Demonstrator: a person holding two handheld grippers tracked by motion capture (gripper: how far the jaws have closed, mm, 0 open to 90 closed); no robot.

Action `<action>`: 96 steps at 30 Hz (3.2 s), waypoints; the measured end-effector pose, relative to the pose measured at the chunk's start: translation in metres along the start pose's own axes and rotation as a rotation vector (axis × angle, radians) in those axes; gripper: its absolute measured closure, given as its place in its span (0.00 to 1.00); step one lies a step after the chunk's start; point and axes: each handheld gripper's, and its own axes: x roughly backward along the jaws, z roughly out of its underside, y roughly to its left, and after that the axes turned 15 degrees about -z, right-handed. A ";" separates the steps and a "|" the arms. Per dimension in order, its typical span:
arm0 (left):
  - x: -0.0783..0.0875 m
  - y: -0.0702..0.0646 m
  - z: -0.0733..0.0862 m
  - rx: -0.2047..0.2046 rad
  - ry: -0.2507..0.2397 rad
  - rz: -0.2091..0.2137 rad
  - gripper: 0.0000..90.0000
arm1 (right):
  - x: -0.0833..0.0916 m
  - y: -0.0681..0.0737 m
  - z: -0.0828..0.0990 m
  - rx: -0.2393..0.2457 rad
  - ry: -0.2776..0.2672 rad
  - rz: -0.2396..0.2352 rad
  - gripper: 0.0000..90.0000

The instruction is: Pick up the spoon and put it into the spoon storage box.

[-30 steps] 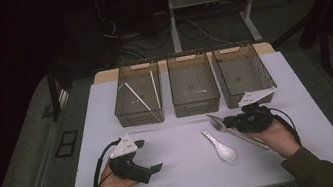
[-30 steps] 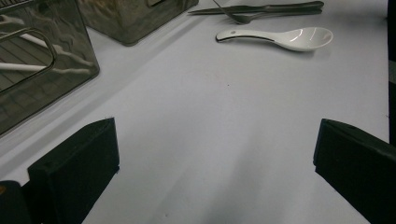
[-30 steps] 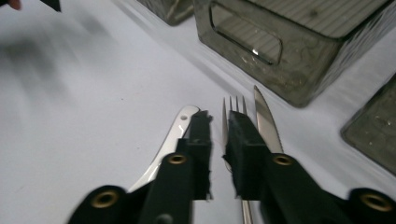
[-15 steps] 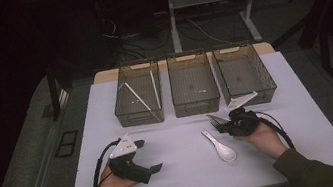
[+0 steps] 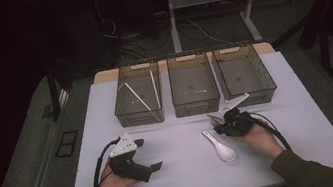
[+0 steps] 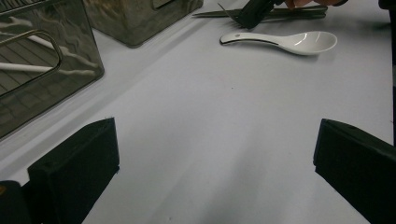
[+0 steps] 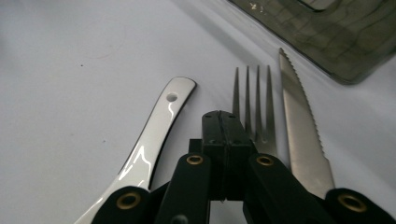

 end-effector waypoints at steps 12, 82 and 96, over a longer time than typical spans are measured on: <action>0.000 -0.001 0.000 -0.013 -0.001 0.007 0.00 | -0.013 0.008 -0.008 0.037 0.022 -0.029 1.00; -0.002 -0.004 -0.004 -0.009 -0.011 0.025 0.00 | 0.036 0.033 -0.008 0.152 -0.126 -0.221 0.57; -0.001 -0.006 -0.003 -0.015 -0.008 0.028 0.00 | 0.062 0.031 0.039 0.125 -0.156 -0.188 0.51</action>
